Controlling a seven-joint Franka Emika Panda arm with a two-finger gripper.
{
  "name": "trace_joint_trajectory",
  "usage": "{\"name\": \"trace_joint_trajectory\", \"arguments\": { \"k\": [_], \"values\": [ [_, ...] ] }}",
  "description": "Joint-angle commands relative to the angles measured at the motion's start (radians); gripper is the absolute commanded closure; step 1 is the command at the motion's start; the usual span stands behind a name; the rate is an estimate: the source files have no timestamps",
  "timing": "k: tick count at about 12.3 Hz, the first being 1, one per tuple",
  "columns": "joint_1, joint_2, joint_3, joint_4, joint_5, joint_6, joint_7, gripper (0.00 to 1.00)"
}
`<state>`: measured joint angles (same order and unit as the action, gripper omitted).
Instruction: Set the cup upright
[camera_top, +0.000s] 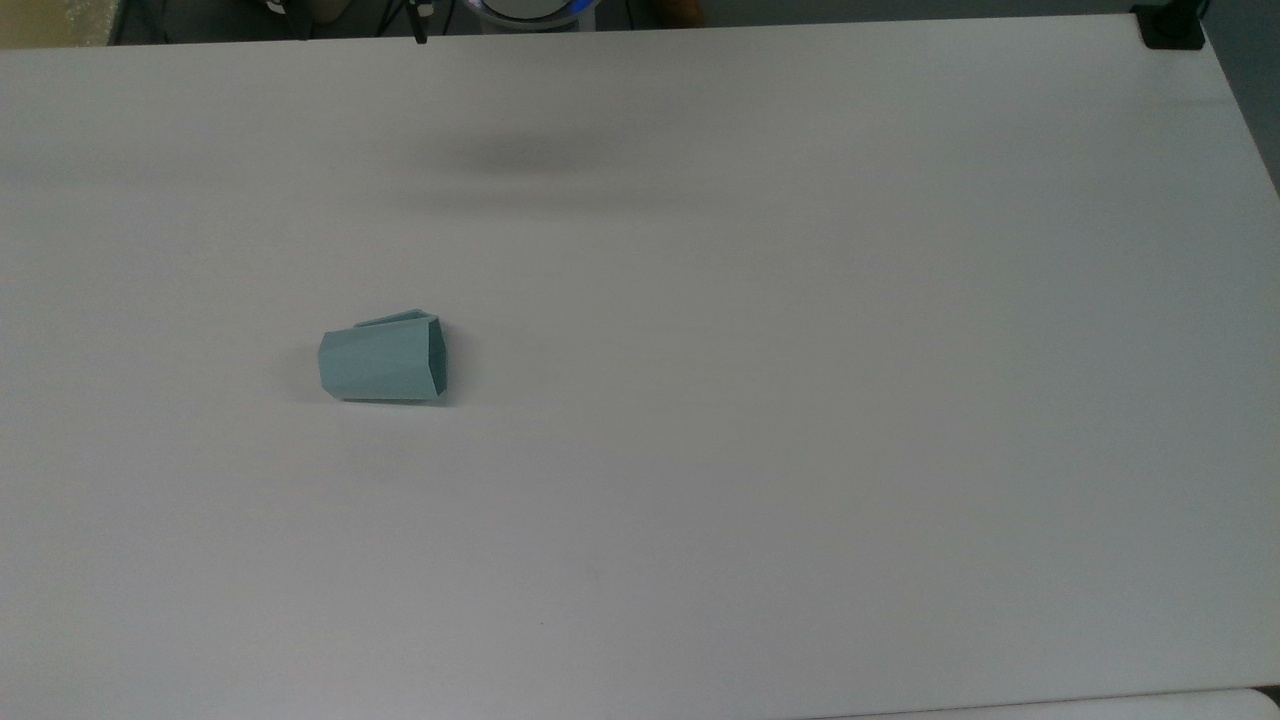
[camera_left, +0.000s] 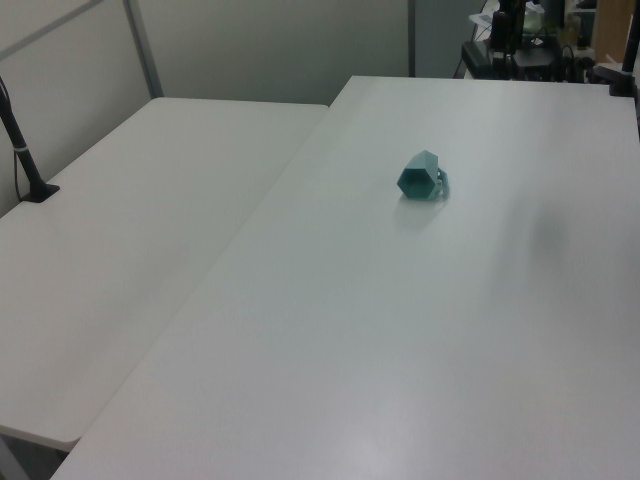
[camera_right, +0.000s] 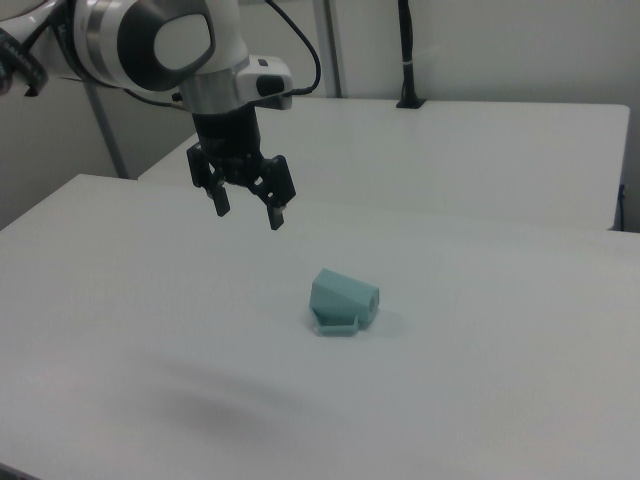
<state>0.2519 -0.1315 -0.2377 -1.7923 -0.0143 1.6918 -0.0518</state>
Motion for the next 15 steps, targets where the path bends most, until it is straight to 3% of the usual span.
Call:
{"name": "trace_joint_trajectory", "arguments": {
  "k": [1,4,8,11,15],
  "values": [
    [0.009,0.023,0.001,0.02,0.014,-0.009,0.02,0.0],
    [0.05,0.076,0.015,0.069,0.053,-0.003,0.072,0.0],
    [0.143,0.194,0.015,0.157,0.019,0.084,0.222,0.0],
    [0.266,0.335,0.032,0.203,-0.279,0.128,0.442,0.0],
    [0.302,0.469,0.13,0.199,-0.66,0.126,0.685,0.0]
  ]
}}
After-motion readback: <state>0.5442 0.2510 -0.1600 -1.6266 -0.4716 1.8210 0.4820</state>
